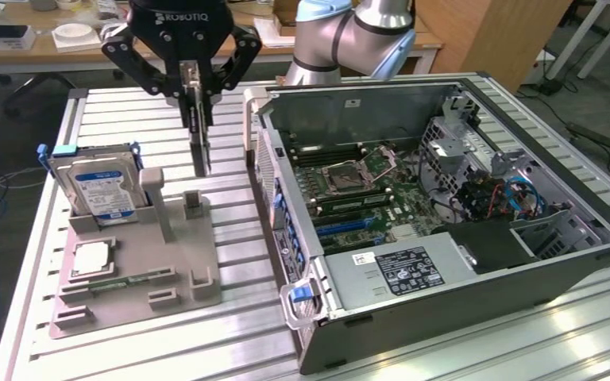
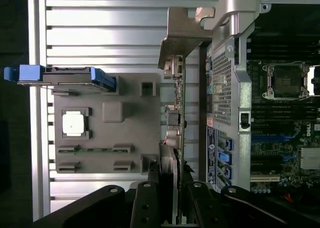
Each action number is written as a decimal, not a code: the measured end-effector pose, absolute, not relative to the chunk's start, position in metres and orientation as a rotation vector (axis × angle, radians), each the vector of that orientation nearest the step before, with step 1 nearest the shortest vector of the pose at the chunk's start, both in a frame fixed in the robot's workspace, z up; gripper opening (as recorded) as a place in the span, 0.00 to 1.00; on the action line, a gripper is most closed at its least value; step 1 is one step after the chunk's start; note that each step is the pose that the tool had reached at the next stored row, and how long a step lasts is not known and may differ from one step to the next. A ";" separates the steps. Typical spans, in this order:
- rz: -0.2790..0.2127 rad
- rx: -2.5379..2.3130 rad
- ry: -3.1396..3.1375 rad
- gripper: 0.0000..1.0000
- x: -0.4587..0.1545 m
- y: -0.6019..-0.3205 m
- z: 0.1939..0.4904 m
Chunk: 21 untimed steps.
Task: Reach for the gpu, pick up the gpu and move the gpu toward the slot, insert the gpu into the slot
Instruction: 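Pick up the gpu and move the gpu toward the slot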
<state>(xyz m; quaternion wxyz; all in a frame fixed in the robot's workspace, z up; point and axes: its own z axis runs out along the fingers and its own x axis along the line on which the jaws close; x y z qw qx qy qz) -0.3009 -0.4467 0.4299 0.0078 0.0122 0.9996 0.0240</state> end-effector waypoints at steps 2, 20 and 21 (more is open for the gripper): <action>0.076 0.047 3.124 0.27 -0.299 -0.447 0.430; 0.077 0.105 3.122 0.27 -0.296 -0.447 0.429; 0.077 0.105 3.122 0.27 -0.296 -0.447 0.429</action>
